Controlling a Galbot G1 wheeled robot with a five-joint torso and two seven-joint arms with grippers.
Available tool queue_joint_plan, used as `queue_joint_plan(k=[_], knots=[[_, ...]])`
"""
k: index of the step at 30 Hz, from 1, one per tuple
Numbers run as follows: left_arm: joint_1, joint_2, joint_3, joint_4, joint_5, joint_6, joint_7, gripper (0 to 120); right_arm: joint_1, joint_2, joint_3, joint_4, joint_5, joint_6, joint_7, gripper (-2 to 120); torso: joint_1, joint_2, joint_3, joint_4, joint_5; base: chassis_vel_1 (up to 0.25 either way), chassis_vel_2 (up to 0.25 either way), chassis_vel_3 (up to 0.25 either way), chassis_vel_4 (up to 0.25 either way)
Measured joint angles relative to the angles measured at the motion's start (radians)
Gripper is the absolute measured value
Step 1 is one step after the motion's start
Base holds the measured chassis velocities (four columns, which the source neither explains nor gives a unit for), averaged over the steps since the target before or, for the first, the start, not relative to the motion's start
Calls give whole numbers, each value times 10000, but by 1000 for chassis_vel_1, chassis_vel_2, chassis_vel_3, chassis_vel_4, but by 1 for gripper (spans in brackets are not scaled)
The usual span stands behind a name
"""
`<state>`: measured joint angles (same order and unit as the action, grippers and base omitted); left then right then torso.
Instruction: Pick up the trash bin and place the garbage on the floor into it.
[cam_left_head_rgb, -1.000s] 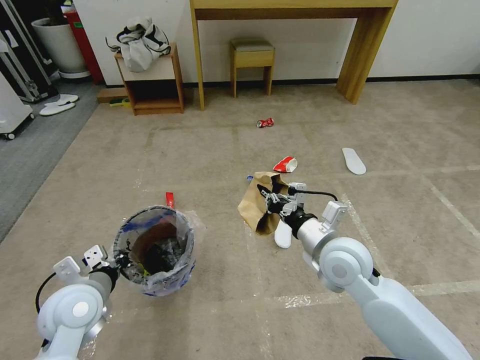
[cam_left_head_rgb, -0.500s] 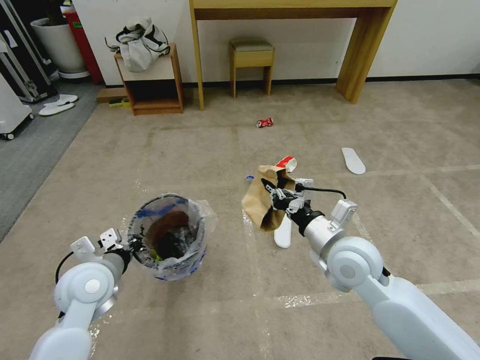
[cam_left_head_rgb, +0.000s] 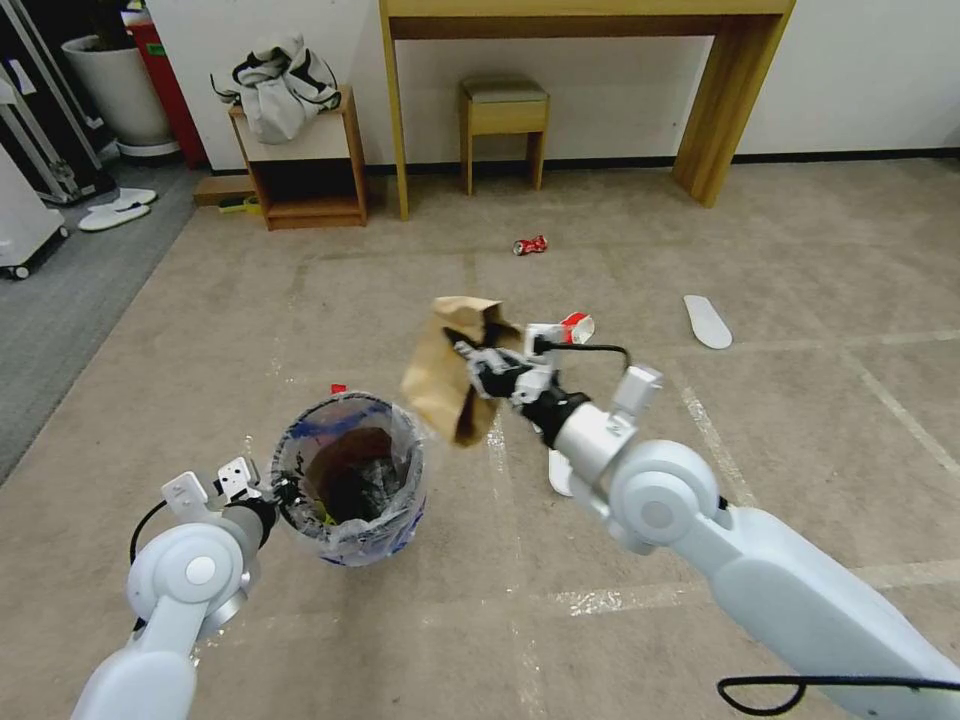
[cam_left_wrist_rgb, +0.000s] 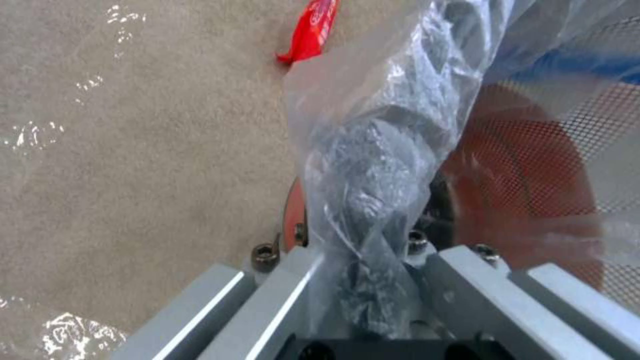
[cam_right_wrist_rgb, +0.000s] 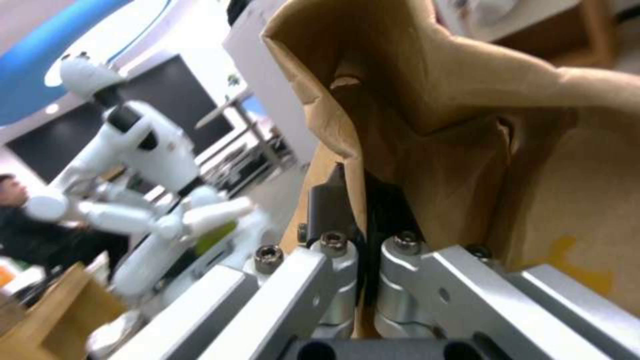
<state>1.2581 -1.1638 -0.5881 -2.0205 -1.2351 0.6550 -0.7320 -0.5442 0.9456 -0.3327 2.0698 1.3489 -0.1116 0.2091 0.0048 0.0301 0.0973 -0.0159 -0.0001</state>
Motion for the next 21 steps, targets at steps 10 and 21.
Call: queue_joint_plan(k=[10, 21], knots=[[-10, -79, 11, -30, 35, 0, -1, 0, 769, 750, -1415, -572, 5, -519, 636, 0, 0, 0, 0, 0, 0, 0, 0, 0, 0], [-58, -179, -4, -126, 40, 0, -1, 0, 1191, 1243, -3042, -1588, -680, -553, 747, 0, 0, 0, -1, 0, 0, 0, 0, 0, 0]])
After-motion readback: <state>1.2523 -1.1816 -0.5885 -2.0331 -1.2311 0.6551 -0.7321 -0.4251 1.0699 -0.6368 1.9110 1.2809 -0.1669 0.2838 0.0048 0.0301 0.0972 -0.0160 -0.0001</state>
